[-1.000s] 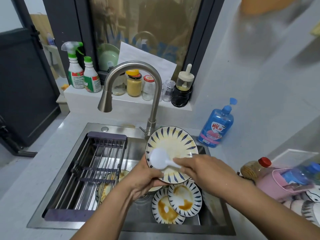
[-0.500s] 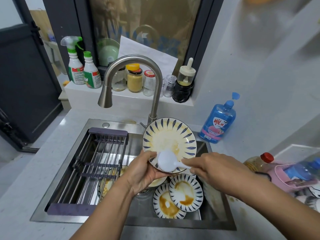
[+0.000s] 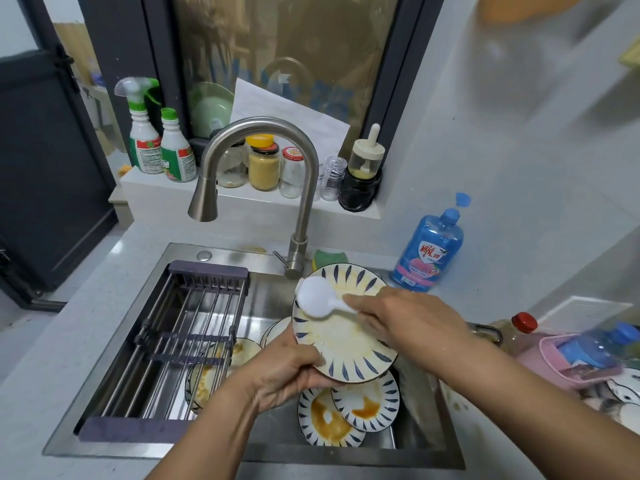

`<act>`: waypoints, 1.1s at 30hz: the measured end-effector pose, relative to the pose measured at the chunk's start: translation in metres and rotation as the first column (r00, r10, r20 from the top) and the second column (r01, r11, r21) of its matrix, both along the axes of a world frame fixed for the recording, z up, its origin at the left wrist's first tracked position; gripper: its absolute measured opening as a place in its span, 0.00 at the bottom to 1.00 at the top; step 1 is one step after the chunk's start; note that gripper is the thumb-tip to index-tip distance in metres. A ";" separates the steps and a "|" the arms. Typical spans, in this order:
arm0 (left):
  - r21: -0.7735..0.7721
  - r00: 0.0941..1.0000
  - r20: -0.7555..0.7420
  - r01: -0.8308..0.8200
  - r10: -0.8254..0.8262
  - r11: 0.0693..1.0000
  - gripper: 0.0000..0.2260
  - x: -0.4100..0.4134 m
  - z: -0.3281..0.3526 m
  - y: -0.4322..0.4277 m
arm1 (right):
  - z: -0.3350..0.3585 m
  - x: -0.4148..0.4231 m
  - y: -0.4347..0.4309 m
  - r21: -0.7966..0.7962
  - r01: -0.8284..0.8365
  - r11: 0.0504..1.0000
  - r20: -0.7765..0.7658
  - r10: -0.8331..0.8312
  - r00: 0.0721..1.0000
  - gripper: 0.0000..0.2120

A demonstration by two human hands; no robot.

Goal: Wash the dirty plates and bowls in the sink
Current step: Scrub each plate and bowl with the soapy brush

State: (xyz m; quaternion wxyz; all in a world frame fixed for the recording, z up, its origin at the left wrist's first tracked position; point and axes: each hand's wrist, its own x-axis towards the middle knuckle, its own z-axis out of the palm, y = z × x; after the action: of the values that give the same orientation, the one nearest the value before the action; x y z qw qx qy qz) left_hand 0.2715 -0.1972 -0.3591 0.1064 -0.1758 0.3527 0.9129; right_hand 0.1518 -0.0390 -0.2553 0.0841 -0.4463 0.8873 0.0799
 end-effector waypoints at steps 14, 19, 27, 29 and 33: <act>-0.012 0.973 0.086 -0.215 0.216 0.976 0.32 -0.009 -0.004 -0.008 | -0.009 0.039 0.008 0.036 0.077 0.996 0.204 -0.082 0.975 0.17; 0.039 0.978 0.045 -0.204 0.202 0.978 0.33 -0.007 -0.008 -0.011 | -0.008 0.040 0.000 -0.013 0.099 0.995 0.118 -0.097 0.988 0.16; 0.114 0.995 -0.030 -0.092 0.096 0.989 0.17 0.003 0.002 -0.002 | -0.004 0.029 -0.023 -0.160 0.201 0.967 0.231 -0.161 0.959 0.20; 0.058 0.995 -0.050 -0.088 0.091 0.994 0.18 0.007 0.000 -0.004 | -0.002 0.035 -0.024 -0.121 0.158 0.980 0.226 -0.127 0.966 0.20; 0.011 0.992 -0.016 -0.122 0.122 0.993 0.20 0.010 -0.006 -0.001 | 0.003 0.018 -0.022 0.001 0.148 0.989 -0.062 -0.147 0.987 0.30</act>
State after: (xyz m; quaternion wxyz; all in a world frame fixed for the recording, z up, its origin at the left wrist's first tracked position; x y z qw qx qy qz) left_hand 0.2813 -0.1977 -0.3649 0.0484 -0.1887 0.3376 0.9209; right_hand 0.1702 -0.0613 -0.2525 0.0638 -0.3765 0.9199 0.0895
